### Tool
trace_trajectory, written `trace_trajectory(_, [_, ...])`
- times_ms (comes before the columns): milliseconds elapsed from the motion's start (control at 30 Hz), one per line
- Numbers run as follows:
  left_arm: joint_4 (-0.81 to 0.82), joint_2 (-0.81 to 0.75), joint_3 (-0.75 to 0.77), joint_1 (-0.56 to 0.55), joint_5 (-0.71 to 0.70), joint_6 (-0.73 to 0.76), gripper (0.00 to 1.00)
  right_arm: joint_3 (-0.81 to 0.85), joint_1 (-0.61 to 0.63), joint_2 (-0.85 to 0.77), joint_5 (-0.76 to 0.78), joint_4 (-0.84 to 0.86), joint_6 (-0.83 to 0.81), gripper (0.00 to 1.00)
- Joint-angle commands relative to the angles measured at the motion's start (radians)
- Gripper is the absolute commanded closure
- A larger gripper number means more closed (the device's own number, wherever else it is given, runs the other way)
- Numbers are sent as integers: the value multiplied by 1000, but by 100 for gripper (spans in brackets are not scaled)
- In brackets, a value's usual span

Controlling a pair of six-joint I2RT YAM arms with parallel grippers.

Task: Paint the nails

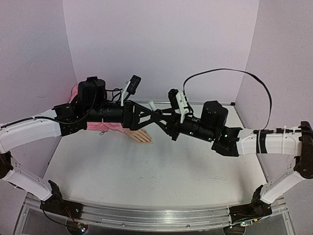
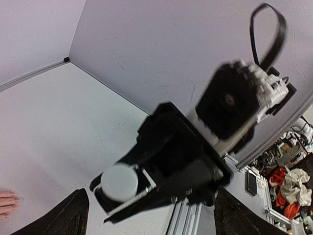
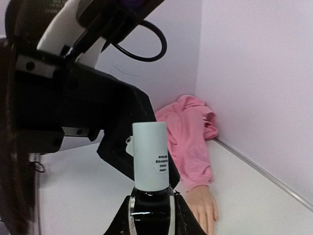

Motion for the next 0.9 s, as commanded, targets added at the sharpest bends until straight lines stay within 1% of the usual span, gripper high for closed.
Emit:
trace_trajectory(0, [11, -102, 10, -3, 91, 53, 8, 23, -127, -69, -616, 48, 180, 100])
trace_trajectory(67, [11, -110, 8, -3, 105, 52, 8, 46, -158, -46, -801, 52, 236, 100])
trace_trajectory(100, [11, -110, 8, -3, 110, 51, 8, 62, -162, -32, -856, 52, 259, 100])
trace_trajectory(167, [14, -104, 12, -3, 123, 44, 13, 88, -161, -4, -930, 55, 293, 100])
trace_trajectory(333, [42, -69, 37, -6, 207, 38, 24, 99, -162, 33, -938, 94, 347, 100])
trace_trajectory(367, [44, -62, 40, -6, 216, 35, 27, 97, -161, 36, -940, 121, 372, 100])
trace_trajectory(400, [45, -57, 42, -7, 227, 33, 32, 95, -162, 40, -942, 147, 390, 100])
trace_trajectory(433, [48, -55, 43, -7, 232, 32, 35, 96, -163, 45, -942, 165, 401, 100])
trace_trajectory(467, [50, -54, 44, -8, 237, 31, 42, 98, -162, 50, -942, 172, 405, 100])
trace_trajectory(533, [53, -56, 45, -10, 239, 33, 50, 100, -161, 57, -931, 174, 407, 100])
trace_trajectory(633, [55, -58, 42, -12, 230, 34, 57, 99, -161, 60, -912, 180, 410, 100])
trace_trajectory(733, [55, -55, 38, -12, 215, 33, 66, 101, -163, 65, -895, 180, 412, 100])
trace_trajectory(767, [55, -53, 37, -12, 209, 31, 71, 99, -162, 64, -883, 180, 409, 100])
trace_trajectory(833, [53, -51, 34, -12, 183, 28, 85, 93, -162, 63, -851, 177, 402, 100])
trace_trajectory(867, [53, -49, 34, -12, 161, 24, 88, 89, -163, 61, -830, 173, 398, 100])
